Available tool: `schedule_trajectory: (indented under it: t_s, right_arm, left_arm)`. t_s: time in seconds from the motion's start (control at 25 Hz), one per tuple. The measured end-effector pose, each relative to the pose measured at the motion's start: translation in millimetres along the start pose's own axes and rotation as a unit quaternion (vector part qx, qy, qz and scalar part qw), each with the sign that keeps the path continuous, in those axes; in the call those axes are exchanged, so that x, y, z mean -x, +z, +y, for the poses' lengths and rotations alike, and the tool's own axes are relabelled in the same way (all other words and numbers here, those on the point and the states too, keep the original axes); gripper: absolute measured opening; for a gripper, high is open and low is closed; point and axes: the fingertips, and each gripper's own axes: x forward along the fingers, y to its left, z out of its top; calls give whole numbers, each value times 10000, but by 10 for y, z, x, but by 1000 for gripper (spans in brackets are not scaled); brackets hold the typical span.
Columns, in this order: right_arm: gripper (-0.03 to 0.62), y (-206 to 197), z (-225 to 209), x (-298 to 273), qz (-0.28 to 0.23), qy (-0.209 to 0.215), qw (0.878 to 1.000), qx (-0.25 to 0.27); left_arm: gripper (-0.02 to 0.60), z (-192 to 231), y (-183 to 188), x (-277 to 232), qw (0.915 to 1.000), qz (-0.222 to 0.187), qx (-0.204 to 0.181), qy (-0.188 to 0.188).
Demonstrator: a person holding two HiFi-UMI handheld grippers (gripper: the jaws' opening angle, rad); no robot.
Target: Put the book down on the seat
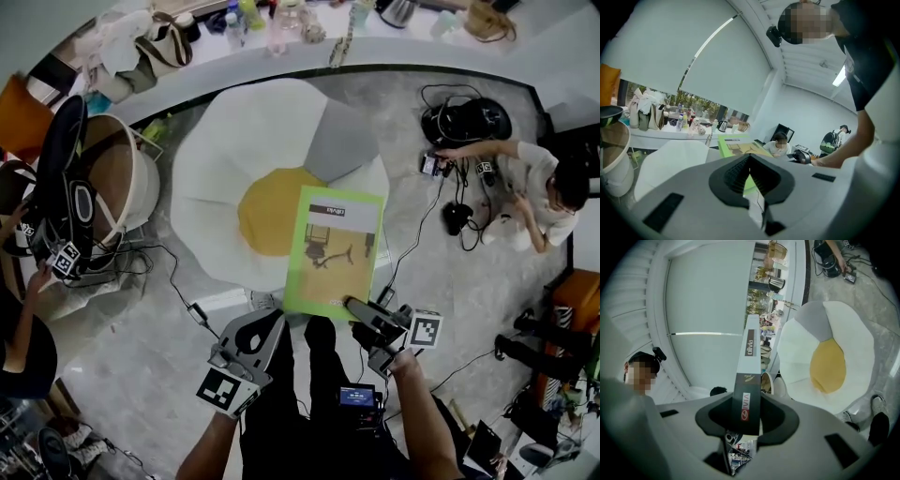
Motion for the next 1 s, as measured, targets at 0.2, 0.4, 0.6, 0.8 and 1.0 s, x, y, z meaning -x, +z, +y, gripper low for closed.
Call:
schedule_trajectory:
  t_s: [0.2, 0.4, 0.6, 0.8, 1.0]
  right_arm:
    - [147, 33, -410, -54, 43, -32, 10000, -67]
    - [147, 34, -804, -125, 105, -87, 9998, -133]
    - [147, 66, -1337, -249, 103, -147, 9995, -246]
    - [147, 34, -1799, -437, 227, -42, 9992, -318]
    - [147, -28, -2260, -570, 318, 11, 9987, -398]
  left_arm:
    - [12, 149, -164, -181, 10000, 41, 58, -41]
    - [12, 317, -456, -241, 9996, 167, 203, -33]
    - [12, 497, -831, -304, 9991, 303, 306, 15]
    - [12, 662, -1179, -437, 9988, 387, 283, 112]
    - [12, 778, -1397, -556, 9987, 392, 297, 159]
